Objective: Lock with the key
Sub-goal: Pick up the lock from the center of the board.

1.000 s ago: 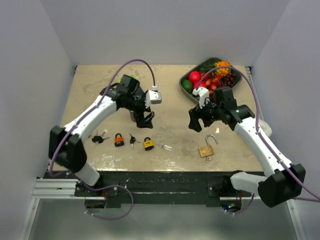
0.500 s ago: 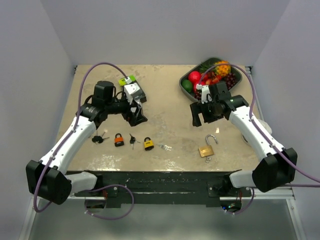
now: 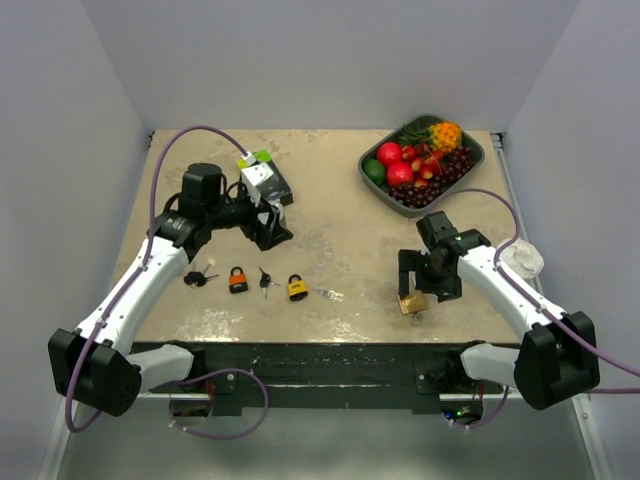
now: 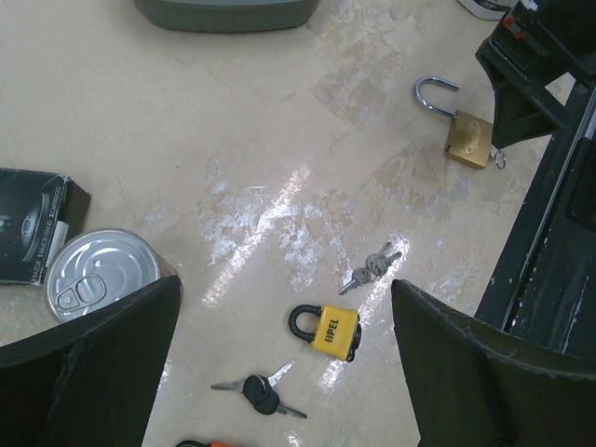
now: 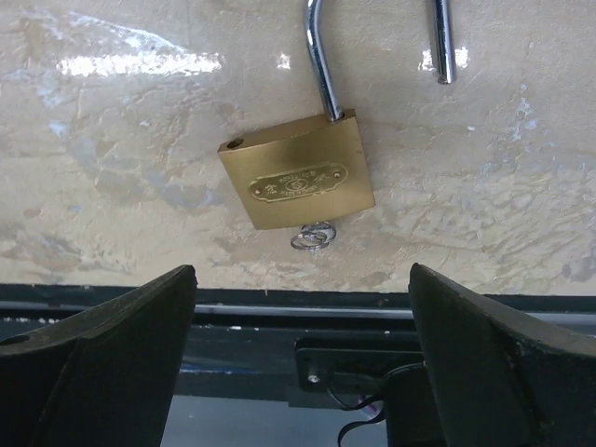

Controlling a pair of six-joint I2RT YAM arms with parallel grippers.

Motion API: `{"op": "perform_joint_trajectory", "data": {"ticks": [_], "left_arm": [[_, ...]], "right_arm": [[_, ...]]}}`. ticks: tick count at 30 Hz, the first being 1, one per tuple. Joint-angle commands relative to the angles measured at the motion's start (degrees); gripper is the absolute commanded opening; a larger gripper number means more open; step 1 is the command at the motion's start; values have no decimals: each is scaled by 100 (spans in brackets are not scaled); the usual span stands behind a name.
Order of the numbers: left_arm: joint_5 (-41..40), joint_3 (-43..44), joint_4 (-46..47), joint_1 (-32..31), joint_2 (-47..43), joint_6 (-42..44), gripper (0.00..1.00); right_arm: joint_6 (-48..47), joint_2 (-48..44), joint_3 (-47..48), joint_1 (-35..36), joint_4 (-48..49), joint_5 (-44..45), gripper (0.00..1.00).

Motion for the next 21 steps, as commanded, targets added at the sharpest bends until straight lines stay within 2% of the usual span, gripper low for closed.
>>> {"op": "perform_joint_trajectory", "data": {"ticks": [1, 8, 21], "left_arm": [[43, 22, 355, 46, -12, -218, 99], [148, 119, 417, 55, 129, -209, 99], [245, 216, 478, 134, 253, -262, 99]], "right_arm": [[518, 292, -191, 22, 181, 375, 99], [308, 794, -165, 84, 611, 94, 99], [237, 1638, -200, 365, 963, 208, 99]]}}
